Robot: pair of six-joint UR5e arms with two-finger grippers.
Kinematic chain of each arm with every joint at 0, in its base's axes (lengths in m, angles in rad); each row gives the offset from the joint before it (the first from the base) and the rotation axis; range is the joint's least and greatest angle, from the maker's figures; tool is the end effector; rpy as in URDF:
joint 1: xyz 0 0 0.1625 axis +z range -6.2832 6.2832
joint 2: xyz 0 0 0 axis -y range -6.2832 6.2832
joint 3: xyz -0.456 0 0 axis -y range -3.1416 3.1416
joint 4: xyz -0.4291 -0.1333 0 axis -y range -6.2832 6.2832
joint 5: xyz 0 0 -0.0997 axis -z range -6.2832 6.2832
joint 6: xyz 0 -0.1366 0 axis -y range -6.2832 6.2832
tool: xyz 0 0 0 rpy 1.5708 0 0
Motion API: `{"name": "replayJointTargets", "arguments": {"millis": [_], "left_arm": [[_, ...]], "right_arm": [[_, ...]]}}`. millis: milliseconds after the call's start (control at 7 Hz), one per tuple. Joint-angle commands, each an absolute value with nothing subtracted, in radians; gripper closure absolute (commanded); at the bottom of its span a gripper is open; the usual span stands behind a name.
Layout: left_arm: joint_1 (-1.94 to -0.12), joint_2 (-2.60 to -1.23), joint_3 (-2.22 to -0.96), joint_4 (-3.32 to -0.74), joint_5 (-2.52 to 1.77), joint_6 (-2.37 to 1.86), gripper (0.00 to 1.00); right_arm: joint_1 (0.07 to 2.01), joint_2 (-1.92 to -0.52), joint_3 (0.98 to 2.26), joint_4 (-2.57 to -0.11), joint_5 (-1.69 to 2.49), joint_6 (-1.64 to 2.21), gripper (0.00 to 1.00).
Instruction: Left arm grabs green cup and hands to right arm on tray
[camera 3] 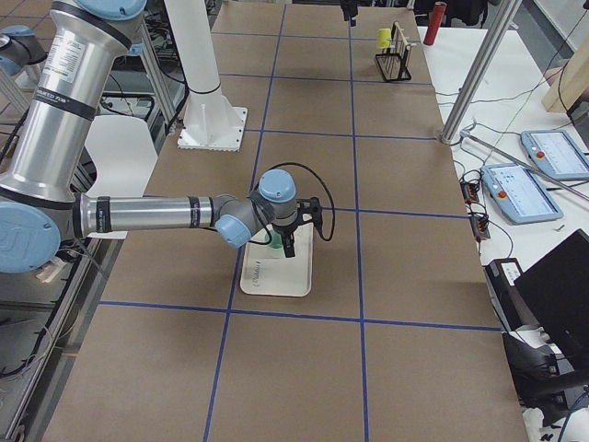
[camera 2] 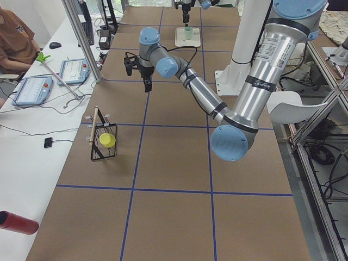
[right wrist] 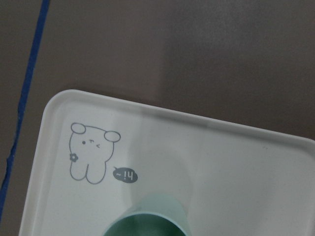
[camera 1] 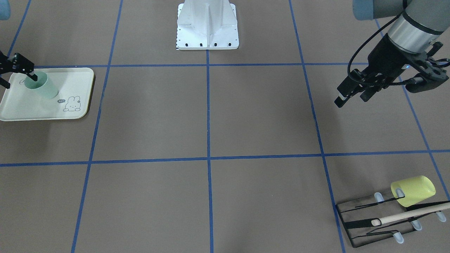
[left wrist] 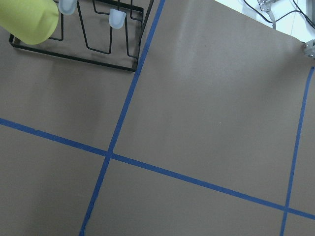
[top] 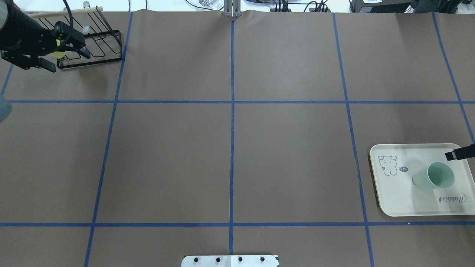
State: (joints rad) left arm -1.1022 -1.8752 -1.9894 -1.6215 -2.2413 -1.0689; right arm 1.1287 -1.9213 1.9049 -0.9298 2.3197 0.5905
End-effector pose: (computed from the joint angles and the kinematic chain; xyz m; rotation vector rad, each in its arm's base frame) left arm 0.2298 -0.5612 0.3205 0.0925 0.9753 -0.2926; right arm -0.1398 -0.3895 0.6207 0.1595 -0.9213 -0.0963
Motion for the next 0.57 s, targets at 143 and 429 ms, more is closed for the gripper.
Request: {"name": "replayJointTargets", "arguments": {"millis": [143, 429], "left_arm": [[-1.178, -1.624, -2.037, -1.626, -2.235, -0.67, 0.0], [-1.248, -1.513, -2.031, -1.635, -2.25, -0.472, 0.0]], "right_arm": [[1.254, -1.85, 1.898, -1.09, 2.336, 0.577, 0.0], [1.317, -1.783, 1.89, -1.246, 2.336, 0.444, 0.0]]}}
